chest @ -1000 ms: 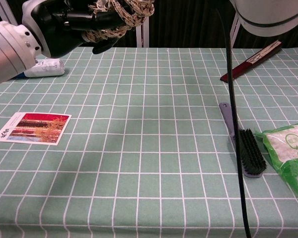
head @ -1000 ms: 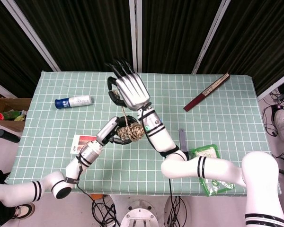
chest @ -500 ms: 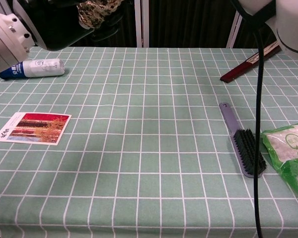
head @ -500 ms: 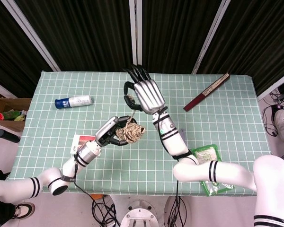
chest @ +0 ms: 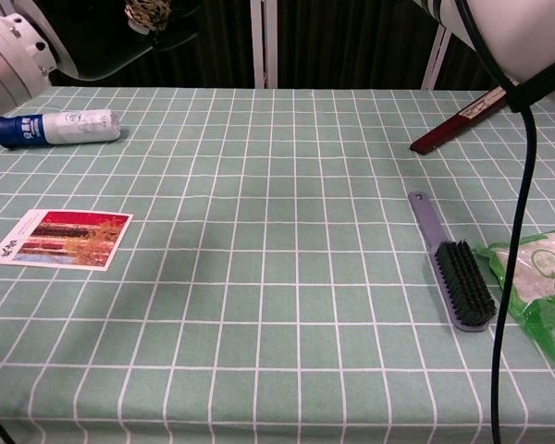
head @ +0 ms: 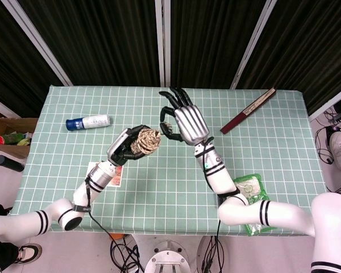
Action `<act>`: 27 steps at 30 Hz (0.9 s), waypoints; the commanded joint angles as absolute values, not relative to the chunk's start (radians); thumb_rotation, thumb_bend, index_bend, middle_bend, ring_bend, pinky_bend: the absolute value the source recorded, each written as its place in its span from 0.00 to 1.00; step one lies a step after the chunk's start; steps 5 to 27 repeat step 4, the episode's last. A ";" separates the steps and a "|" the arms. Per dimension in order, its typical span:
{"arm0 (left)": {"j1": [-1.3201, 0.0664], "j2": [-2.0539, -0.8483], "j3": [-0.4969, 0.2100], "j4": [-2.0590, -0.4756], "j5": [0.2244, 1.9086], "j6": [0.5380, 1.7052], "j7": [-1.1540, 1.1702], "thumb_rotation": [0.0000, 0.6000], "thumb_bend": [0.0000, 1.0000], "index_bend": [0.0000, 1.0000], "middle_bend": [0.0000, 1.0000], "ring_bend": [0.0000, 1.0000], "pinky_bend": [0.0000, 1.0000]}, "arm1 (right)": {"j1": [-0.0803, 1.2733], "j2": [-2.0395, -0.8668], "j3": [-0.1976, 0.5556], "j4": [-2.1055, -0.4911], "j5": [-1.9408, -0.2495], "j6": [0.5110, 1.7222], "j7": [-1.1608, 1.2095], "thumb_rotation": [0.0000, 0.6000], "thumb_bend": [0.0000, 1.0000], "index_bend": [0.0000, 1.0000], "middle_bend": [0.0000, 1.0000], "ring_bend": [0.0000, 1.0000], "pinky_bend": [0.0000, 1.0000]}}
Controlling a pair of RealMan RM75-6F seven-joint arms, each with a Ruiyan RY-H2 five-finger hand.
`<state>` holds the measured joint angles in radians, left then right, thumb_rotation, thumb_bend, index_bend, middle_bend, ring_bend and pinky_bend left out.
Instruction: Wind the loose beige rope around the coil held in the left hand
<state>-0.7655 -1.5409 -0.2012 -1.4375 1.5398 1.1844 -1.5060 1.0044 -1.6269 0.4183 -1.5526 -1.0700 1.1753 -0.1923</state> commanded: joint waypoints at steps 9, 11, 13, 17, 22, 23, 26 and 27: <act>-0.766 -1.539 -0.205 -1.430 1.530 1.181 -1.512 1.00 0.46 0.78 0.78 0.71 0.83 | 0.978 -1.637 0.405 -1.553 -1.110 1.189 -0.140 1.00 0.43 0.94 0.17 0.00 0.00; -0.766 -1.539 -0.205 -1.430 1.530 1.181 -1.512 1.00 0.46 0.78 0.78 0.71 0.83 | 0.978 -1.637 0.405 -1.553 -1.110 1.189 -0.140 1.00 0.43 0.94 0.17 0.00 0.00; -0.766 -1.539 -0.205 -1.430 1.530 1.181 -1.512 1.00 0.46 0.78 0.78 0.71 0.83 | 0.978 -1.637 0.405 -1.553 -1.110 1.189 -0.140 1.00 0.43 0.94 0.17 0.00 0.00; -0.766 -1.539 -0.205 -1.430 1.530 1.181 -1.512 1.00 0.46 0.78 0.78 0.71 0.83 | 0.978 -1.637 0.405 -1.553 -1.110 1.189 -0.140 1.00 0.43 0.94 0.17 0.00 0.00; -0.766 -1.539 -0.205 -1.430 1.530 1.181 -1.512 1.00 0.46 0.78 0.78 0.71 0.83 | 0.978 -1.637 0.405 -1.553 -1.110 1.189 -0.140 1.00 0.43 0.94 0.17 0.00 0.00; -0.766 -1.539 -0.205 -1.430 1.530 1.181 -1.512 1.00 0.46 0.78 0.78 0.71 0.83 | 0.978 -1.637 0.405 -1.553 -1.110 1.189 -0.140 1.00 0.43 0.94 0.17 0.00 0.00; -0.766 -1.539 -0.205 -1.430 1.530 1.181 -1.512 1.00 0.46 0.78 0.78 0.71 0.83 | 0.978 -1.637 0.405 -1.553 -1.110 1.189 -0.140 1.00 0.43 0.94 0.17 0.00 0.00; -0.766 -1.539 -0.205 -1.430 1.530 1.181 -1.512 1.00 0.46 0.78 0.78 0.71 0.83 | 0.978 -1.637 0.405 -1.553 -1.110 1.189 -0.140 1.00 0.43 0.94 0.17 0.00 0.00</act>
